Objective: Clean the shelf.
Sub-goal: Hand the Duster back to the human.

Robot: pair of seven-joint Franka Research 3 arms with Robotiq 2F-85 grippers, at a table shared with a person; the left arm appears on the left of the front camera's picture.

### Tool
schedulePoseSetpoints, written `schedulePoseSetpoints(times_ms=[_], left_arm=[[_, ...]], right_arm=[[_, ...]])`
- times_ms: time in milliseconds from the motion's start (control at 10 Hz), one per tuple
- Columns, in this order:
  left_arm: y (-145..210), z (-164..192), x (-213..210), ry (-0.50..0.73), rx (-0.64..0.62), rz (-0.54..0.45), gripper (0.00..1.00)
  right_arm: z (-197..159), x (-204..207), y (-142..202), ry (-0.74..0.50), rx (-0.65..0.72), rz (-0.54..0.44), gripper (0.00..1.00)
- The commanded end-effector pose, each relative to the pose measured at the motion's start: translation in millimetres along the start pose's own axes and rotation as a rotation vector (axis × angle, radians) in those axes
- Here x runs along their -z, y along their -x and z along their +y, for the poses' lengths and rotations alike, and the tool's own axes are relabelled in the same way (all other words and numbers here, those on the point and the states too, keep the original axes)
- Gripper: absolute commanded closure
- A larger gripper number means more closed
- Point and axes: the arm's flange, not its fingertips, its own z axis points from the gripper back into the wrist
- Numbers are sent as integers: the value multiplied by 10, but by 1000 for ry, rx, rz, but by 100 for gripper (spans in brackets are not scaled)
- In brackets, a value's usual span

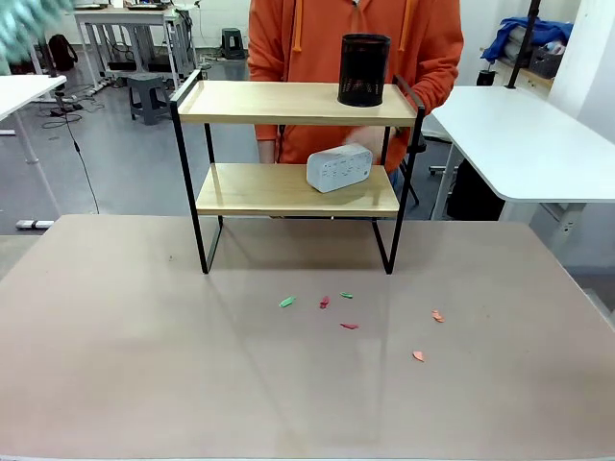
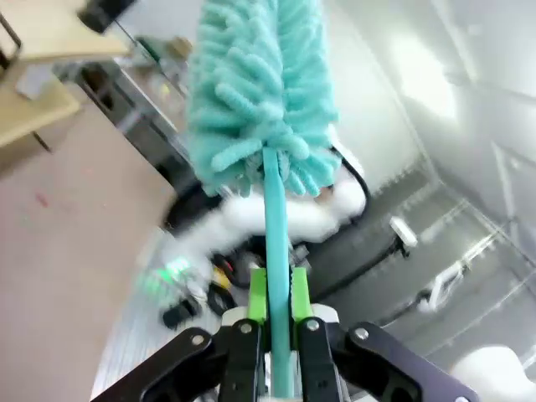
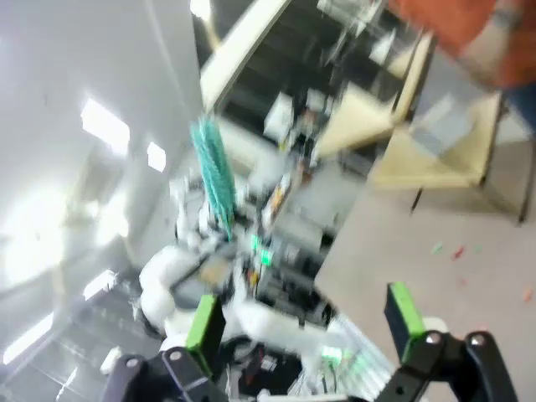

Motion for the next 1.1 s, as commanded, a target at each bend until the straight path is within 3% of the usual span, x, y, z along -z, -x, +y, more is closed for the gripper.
schedulePoseSetpoints(times_ms=[0,100,200,300,400,500,600,700,800,1000], left_arm=[[-121,384,301,52,-84,513,88],[-131,504,484,44,-121,628,88],[-86,579,623,44,-123,762,88],[-40,629,658,-2,-125,818,88],[-35,598,872,51,-178,491,88],[-35,598,872,51,-178,491,88],[-15,774,1050,25,-206,678,88],[-74,827,1242,190,-189,740,88],[-125,893,1463,192,-197,817,88],[-173,1001,1807,203,-220,910,88]], right_arm=[[19,595,362,-15,-59,215,0],[12,783,615,37,-73,307,0],[-51,761,804,139,-93,336,0],[-92,537,859,216,-56,291,0],[-16,849,479,58,-19,314,0],[-16,849,479,58,-19,314,0],[-17,739,533,130,-29,341,0],[-78,920,444,101,-78,353,0],[-136,1242,374,47,-118,387,0],[-331,1919,376,-46,-41,463,0]])
